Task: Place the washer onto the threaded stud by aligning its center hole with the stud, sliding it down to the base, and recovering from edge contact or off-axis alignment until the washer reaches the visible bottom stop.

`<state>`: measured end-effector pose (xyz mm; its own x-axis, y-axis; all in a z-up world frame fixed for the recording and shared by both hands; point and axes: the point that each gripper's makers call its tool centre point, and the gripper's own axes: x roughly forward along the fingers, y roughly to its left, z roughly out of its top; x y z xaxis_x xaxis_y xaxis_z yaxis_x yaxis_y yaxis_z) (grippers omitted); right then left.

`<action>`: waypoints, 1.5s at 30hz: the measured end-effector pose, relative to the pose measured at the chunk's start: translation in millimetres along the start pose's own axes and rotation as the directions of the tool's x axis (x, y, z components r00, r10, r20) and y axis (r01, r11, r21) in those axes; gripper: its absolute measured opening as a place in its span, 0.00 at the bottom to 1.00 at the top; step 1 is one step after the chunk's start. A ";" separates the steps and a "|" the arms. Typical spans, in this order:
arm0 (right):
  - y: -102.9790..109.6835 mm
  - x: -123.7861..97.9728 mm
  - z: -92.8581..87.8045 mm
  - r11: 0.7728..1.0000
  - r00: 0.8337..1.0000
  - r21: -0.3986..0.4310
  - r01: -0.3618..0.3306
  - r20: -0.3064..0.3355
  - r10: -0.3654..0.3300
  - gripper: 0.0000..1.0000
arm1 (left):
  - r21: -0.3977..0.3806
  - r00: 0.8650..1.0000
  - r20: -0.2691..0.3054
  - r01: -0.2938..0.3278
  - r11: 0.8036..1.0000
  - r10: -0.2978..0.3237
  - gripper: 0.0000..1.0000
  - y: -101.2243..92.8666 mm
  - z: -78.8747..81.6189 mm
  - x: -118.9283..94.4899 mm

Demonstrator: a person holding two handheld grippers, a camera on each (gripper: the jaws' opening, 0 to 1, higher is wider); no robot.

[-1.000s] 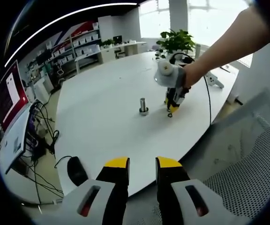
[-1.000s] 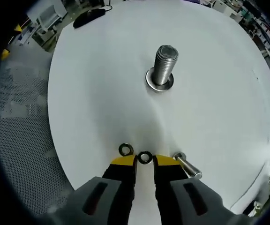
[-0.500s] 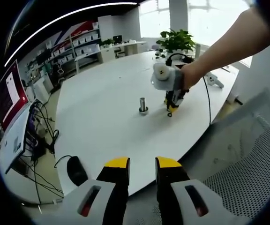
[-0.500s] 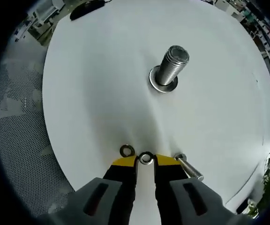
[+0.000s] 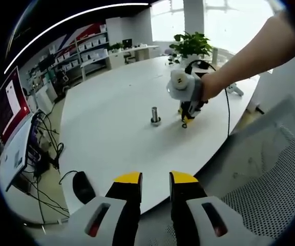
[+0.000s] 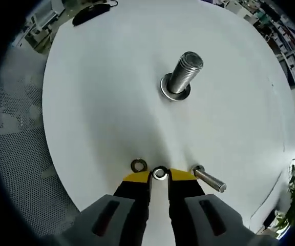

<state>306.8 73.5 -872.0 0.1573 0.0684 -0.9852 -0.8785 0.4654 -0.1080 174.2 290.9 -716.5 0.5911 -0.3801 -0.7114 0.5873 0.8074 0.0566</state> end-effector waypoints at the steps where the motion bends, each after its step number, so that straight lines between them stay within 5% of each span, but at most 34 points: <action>1: 0.5 0.5 -0.1 1.000 1.000 -0.001 0.001 0.009 -0.001 0.15 | 0.001 1.000 -0.001 0.001 1.000 -0.001 0.19 -0.2 -0.3 0.1; 9: -0.2 -3.1 0.5 0.997 0.993 0.083 0.004 0.120 -0.014 0.15 | 0.011 1.000 -0.010 0.008 1.000 -0.008 0.19 -2.8 -1.4 0.2; 23: -6.2 -21.2 -12.8 0.993 0.990 0.115 0.005 0.142 -0.022 0.14 | 0.023 1.000 -0.021 0.020 1.000 -0.020 0.18 -5.6 -3.4 1.2; 45: -53.2 -38.2 -11.8 0.989 0.979 0.149 0.013 0.200 -0.043 0.15 | 0.043 0.999 -0.028 0.023 0.999 -0.022 0.19 -7.1 -4.0 1.5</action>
<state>342.2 35.7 -830.2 0.2821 0.2230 -0.9331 -0.7992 0.5927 -0.1000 168.7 286.4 -720.8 0.5624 -0.3851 -0.7317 0.6239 0.7784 0.0698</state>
